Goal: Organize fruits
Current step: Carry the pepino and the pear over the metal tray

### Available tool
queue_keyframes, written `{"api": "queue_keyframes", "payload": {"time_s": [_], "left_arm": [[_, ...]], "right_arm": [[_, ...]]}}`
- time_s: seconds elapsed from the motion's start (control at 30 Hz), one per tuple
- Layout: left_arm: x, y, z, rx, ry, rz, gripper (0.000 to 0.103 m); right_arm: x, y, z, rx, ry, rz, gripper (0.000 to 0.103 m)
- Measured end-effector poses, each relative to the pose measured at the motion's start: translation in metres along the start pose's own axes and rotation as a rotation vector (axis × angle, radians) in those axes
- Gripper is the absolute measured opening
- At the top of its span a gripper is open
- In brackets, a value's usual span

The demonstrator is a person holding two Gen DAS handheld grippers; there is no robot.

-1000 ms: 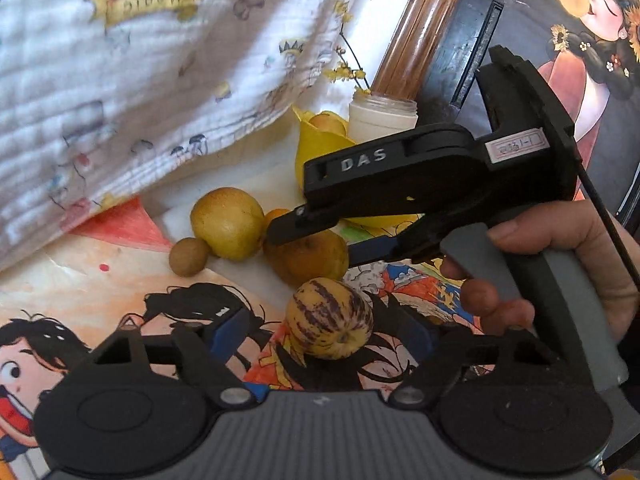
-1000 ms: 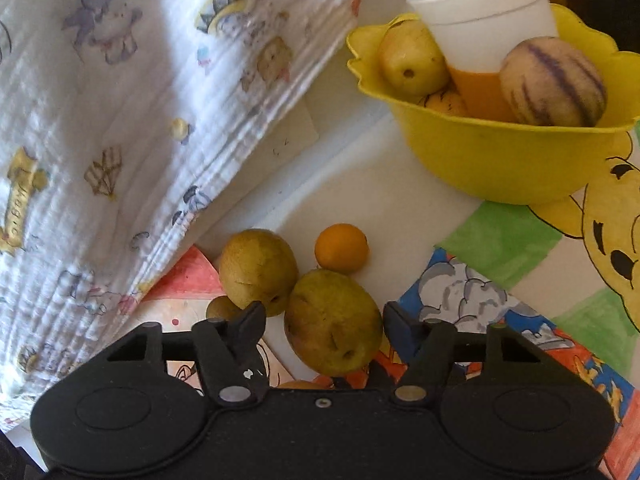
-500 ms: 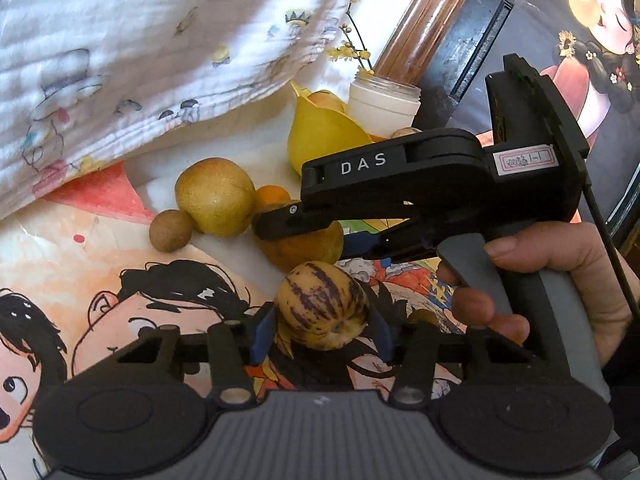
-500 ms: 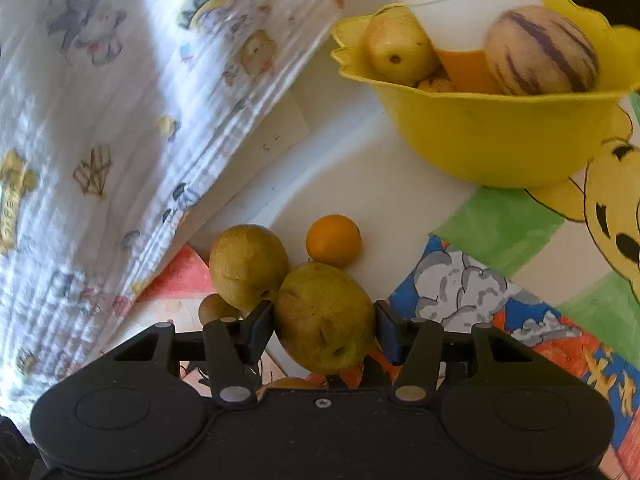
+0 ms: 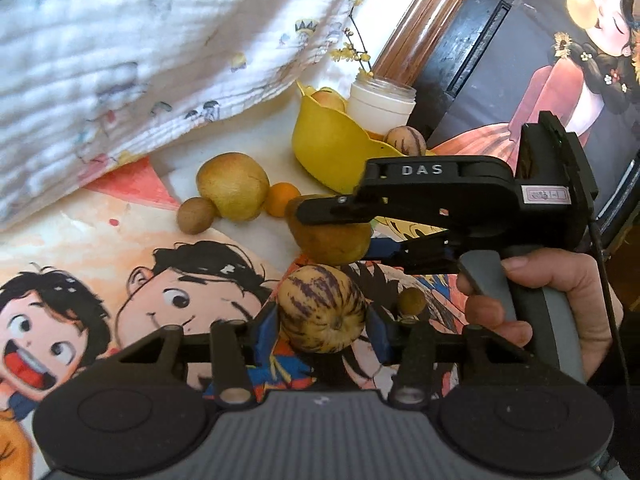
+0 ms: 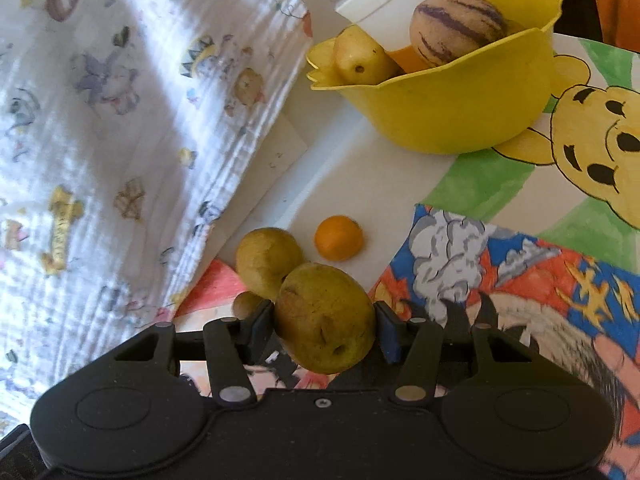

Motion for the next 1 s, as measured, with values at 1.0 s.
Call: {"api": "queue_keyframes", "payload": {"time_s": [1.0], "left_arm": [[-0.009, -0.020, 0.006, 0.078, 0.016, -0.169, 0.054]], "right_arm": [[-0.026, -0.004, 0.056, -0.014, -0.014, -0.010, 0.055]]}}
Point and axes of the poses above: each gripper's, at about its wrist camera, not at the fingertips, and z roughly against the way its jaws point, y to its left, x to its top, the point moved 10 cm from there along -z, roughly the way its jaws point, and after that the axes turned 5 degrees about -z, right-handed, at the moved point
